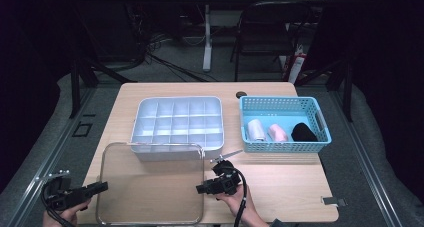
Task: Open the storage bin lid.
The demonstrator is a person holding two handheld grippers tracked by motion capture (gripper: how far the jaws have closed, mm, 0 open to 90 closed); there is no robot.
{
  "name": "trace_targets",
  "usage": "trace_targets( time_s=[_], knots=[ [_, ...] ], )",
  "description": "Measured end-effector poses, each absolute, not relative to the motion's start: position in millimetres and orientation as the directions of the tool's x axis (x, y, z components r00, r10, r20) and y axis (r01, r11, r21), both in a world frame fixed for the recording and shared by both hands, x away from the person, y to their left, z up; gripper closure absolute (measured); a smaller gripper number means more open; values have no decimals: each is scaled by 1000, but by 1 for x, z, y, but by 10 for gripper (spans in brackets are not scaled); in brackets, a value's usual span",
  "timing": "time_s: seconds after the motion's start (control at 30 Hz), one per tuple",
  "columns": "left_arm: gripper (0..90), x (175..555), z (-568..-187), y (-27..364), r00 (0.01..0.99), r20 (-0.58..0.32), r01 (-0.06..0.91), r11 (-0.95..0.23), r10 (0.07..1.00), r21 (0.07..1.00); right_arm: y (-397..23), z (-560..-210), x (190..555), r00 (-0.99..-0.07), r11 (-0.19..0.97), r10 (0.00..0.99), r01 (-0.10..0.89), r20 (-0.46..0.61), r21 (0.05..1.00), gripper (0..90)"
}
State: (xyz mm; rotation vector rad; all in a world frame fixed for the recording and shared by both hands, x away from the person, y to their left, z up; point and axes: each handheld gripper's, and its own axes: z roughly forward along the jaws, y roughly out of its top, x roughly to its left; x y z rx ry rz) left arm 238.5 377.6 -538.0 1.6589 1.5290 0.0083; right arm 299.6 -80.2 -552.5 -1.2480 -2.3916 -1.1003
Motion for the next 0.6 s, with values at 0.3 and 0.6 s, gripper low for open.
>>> trace_targets(
  time_s=[0.3, 0.6],
  knots=[
    [619, 234, -544, 382, 241, -535, 825, 120, 810, 553, -77, -556, 297, -619, 381, 597, 779, 511, 498, 613],
    [620, 231, -546, 384, 246, -539, 835, 107, 806, 540, -76, -558, 294, -623, 394, 594, 777, 509, 491, 611]
  ],
)
